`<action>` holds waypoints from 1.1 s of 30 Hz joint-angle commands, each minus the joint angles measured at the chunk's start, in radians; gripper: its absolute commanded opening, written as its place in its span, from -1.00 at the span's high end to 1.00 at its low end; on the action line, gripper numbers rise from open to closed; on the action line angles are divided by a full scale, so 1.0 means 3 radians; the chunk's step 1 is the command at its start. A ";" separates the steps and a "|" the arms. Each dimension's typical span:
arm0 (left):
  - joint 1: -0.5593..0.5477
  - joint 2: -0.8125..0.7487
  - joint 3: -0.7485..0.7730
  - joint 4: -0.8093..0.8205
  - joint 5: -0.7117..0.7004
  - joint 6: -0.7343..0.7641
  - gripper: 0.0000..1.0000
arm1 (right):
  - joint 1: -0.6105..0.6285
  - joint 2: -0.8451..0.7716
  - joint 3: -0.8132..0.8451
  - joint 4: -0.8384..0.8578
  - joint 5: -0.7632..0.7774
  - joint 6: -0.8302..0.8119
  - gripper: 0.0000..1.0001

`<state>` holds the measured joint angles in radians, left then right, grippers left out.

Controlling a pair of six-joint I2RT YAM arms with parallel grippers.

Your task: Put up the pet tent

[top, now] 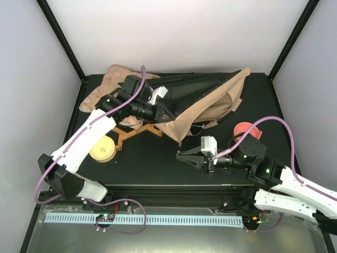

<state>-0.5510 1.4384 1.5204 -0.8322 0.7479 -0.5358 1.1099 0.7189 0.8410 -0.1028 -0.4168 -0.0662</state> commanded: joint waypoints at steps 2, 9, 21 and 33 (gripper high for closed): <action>0.0022 -0.0402 -0.0121 0.0135 -0.0036 -0.0567 0.97 | -0.0018 0.0275 -0.0263 -0.0757 0.0421 0.0650 0.97; 0.0025 -0.0814 -0.0585 0.0565 0.0024 -0.1082 0.97 | -0.0014 0.0569 -0.0347 -0.0597 0.0262 0.0802 0.97; 0.0025 -0.0888 -0.0452 0.0763 0.0120 -0.1580 0.97 | 0.0134 0.0603 0.0299 -0.0965 0.0106 -0.0614 0.97; 0.0032 -0.0819 0.0122 0.0723 0.0198 -0.1744 0.97 | 0.0130 0.1132 0.0959 -0.1850 0.0678 -0.1031 0.97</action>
<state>-0.5499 1.2255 1.4643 -0.6857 0.7521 -1.0325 1.1557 1.0286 1.1873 -0.4015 -0.3317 -0.3752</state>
